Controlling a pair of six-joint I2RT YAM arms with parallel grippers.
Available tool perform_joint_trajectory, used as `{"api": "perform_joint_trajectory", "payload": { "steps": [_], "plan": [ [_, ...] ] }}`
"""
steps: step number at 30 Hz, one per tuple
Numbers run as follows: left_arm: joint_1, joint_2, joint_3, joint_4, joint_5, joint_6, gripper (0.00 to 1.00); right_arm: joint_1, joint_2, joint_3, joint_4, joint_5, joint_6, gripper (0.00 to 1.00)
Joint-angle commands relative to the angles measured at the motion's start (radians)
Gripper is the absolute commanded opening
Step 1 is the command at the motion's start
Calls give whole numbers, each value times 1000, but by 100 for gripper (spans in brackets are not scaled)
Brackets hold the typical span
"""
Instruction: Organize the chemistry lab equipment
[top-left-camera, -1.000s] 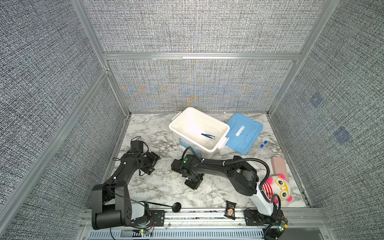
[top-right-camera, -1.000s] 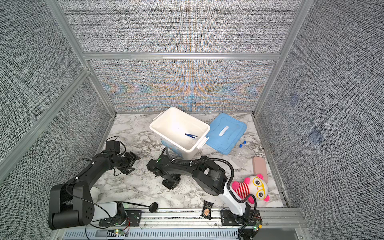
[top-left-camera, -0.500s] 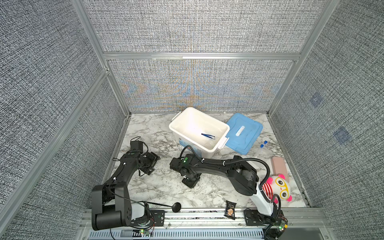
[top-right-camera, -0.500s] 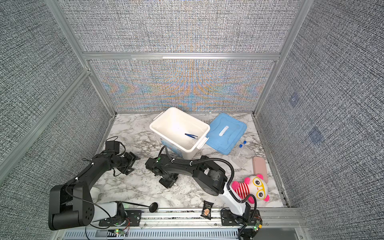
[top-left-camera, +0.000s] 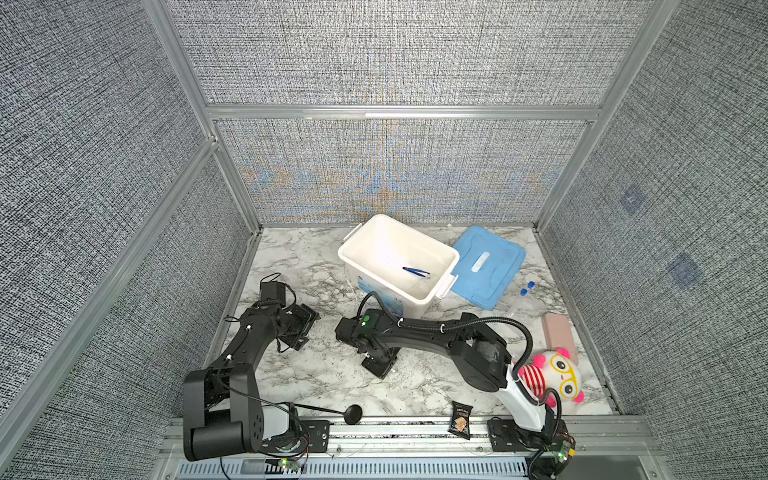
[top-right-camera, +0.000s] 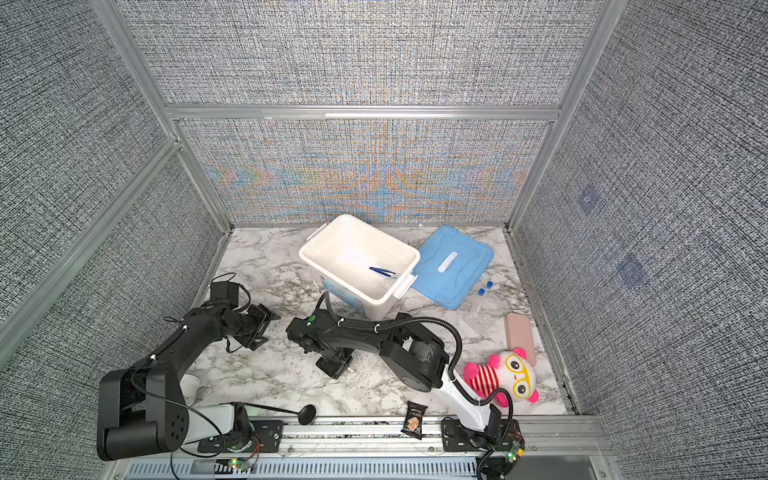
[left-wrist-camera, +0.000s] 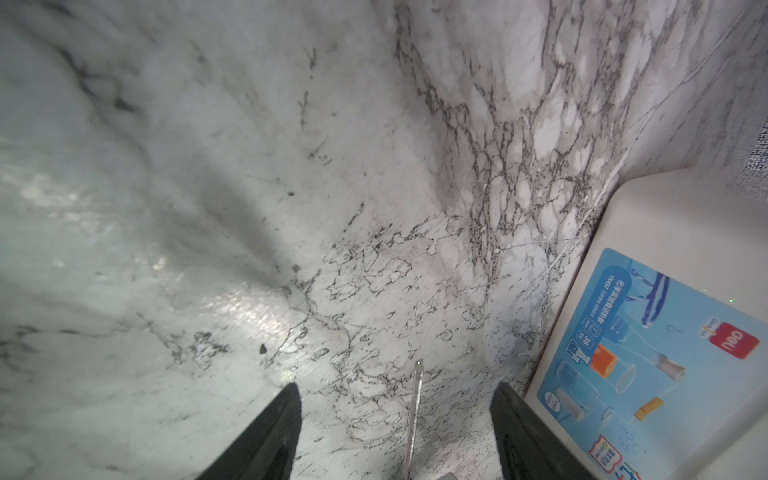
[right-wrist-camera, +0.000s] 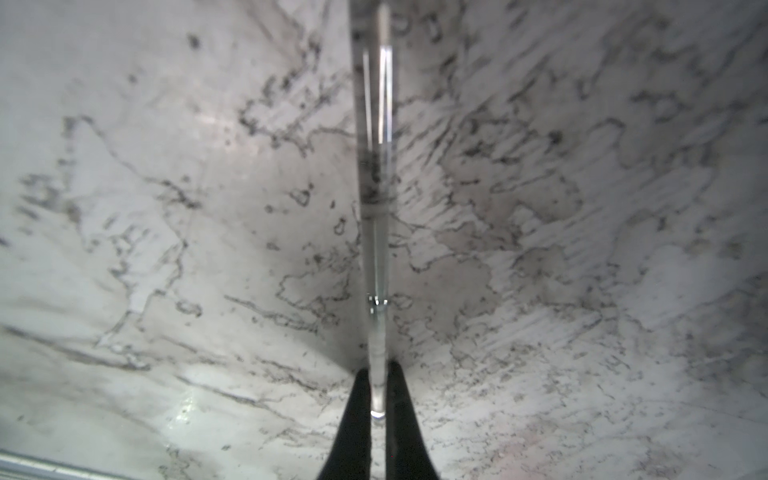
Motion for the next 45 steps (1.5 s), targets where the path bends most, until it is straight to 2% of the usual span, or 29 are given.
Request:
{"api": "perform_joint_trajectory", "payload": {
  "steps": [1,11,18,29,42,45],
  "plan": [
    [3,-7,7,-12,-5,12,74,4,32,-3,29,-17,10,5],
    [8,-12,2,-10,6,13,74,-3,-66,20,-7,-32,4,5],
    [2,25,1,3,72,51,74,-17,-110,-16,21,-35,3,5],
    [-143,151,14,106,135,0,72,-38,-109,-45,57,-49,-10,5],
    [-147,191,50,78,130,12,69,-50,-90,-70,88,-50,-16,5],
    [-146,179,65,53,118,26,69,-51,-104,-79,100,-54,-13,8]
  ]
}}
